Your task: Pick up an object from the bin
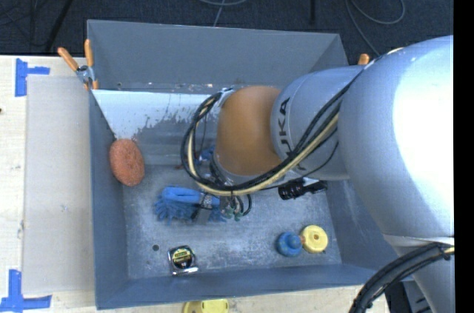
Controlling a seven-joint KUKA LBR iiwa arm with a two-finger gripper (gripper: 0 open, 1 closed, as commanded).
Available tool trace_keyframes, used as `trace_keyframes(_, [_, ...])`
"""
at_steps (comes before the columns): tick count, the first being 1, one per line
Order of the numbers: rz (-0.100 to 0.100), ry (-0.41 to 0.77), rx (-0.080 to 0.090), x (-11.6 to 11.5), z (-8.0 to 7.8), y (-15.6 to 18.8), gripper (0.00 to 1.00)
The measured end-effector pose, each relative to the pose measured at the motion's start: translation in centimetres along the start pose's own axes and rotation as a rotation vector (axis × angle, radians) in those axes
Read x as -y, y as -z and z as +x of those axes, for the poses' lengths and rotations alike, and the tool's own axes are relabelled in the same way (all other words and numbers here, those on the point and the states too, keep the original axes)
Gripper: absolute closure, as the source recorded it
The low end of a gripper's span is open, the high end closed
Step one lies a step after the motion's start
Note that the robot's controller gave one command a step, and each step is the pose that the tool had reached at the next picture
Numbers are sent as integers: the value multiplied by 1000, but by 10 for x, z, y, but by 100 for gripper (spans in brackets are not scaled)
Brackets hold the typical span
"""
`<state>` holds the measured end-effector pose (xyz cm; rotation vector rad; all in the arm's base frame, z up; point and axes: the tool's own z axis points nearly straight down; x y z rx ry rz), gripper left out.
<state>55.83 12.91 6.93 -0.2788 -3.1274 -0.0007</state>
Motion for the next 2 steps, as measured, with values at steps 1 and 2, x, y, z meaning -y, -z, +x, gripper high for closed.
trace_keyframes(1, [1, -1, -2, 0, 1, 4, 100])
trace_keyframes(2, [2, -2, -5, 1, 2, 15, 100])
